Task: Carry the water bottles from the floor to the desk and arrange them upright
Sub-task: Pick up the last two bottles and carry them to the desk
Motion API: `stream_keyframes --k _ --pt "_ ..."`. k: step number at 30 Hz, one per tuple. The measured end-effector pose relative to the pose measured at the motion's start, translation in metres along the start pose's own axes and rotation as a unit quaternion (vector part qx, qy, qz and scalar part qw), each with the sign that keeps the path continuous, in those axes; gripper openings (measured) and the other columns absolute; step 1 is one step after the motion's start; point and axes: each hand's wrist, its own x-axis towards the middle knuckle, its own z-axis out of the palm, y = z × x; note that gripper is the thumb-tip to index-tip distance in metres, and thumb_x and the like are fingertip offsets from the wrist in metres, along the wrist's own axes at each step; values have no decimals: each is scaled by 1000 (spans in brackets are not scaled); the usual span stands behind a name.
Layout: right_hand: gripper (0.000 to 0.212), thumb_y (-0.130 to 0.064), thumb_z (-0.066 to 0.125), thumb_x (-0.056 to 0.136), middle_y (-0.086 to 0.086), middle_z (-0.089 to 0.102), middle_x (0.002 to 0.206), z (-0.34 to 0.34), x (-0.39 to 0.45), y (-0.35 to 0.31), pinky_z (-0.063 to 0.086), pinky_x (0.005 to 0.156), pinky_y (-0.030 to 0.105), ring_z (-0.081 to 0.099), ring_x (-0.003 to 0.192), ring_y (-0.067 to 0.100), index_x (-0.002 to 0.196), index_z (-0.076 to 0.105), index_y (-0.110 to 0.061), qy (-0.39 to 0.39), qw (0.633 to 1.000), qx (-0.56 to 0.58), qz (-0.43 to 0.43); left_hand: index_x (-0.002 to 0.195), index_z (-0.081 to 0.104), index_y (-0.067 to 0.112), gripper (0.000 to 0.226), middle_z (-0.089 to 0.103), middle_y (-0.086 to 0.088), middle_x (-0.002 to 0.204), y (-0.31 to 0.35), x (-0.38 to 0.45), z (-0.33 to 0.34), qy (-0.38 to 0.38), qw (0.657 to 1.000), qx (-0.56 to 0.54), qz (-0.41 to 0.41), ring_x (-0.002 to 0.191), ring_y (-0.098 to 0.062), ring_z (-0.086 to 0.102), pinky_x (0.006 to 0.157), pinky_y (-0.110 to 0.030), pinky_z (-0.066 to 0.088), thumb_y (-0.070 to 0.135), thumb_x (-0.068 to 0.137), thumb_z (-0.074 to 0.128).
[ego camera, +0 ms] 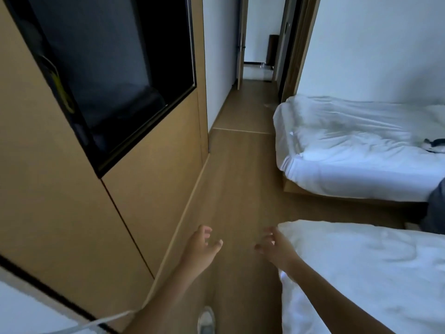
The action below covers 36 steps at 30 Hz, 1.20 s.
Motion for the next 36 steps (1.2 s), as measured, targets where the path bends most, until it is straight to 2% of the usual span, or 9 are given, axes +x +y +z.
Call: stream_keyframes --k 3,7,10,13,16,21,28,32,36 --pt "54 -19 74 84 11 60 121 -5 92 -23 55 85 40 62 107 27 130 47 -13 5 1000 3 7 120 52 4 40 59 -15 121 18 97 -10 23 999 -27 4 102 -26 62 87 -32 50 16 86 69" --pt "56 -18 76 81 9 60 117 -15 207 -63 53 87 41 62 106 28 130 48 -13 13 999 9 34 120 53 7 41 60 -12 120 50 221 -27 16 1000 -13 10 100 -23 62 86 -29 49 20 86 70" --pt "55 -21 75 82 5 58 117 -30 283 -90 53 83 36 62 104 25 130 48 -16 16 999 11 37 118 54 9 40 61 -10 119 78 304 -34 22 1000 -3 11 98 -22 62 84 -28 48 23 85 71" --pt "56 -22 75 83 3 58 117 -47 356 -109 53 75 31 62 102 23 131 48 -18 19 999 21 35 118 53 12 39 60 -7 119 100 380 -29 6 1000 8 12 100 -21 62 87 -30 50 25 86 70" --pt "56 -21 75 83 4 57 116 -71 442 -117 53 81 33 61 104 22 131 48 -18 30 998 34 40 119 51 17 40 59 -4 122 119 471 -13 -15 999 26 14 102 -17 60 88 -31 52 30 86 69" --pt "56 -22 76 81 6 58 117 -125 603 -131 52 74 29 62 98 21 130 48 -18 38 998 42 37 122 49 21 41 56 0 127 166 633 19 -21 999 39 23 104 -12 57 85 -26 49 34 87 66" --pt "58 -26 77 80 1 58 112 -208 798 -200 47 62 22 61 90 16 130 49 -18 35 999 18 7 127 47 21 43 52 0 134 262 813 30 -17 999 32 19 114 -14 55 85 -23 46 35 89 64" --pt "58 -27 77 80 2 58 116 -231 903 -230 52 72 27 61 98 18 130 48 -19 25 1000 13 3 126 48 18 42 55 -1 129 291 913 30 0 999 30 16 110 -15 56 84 -25 47 34 90 64" --pt "59 -28 76 81 0 57 114 -235 1008 -252 49 65 23 61 98 17 131 48 -20 8 1000 11 9 123 49 15 41 56 -5 128 297 1015 31 -2 1000 20 6 110 -18 57 87 -28 48 31 89 65"
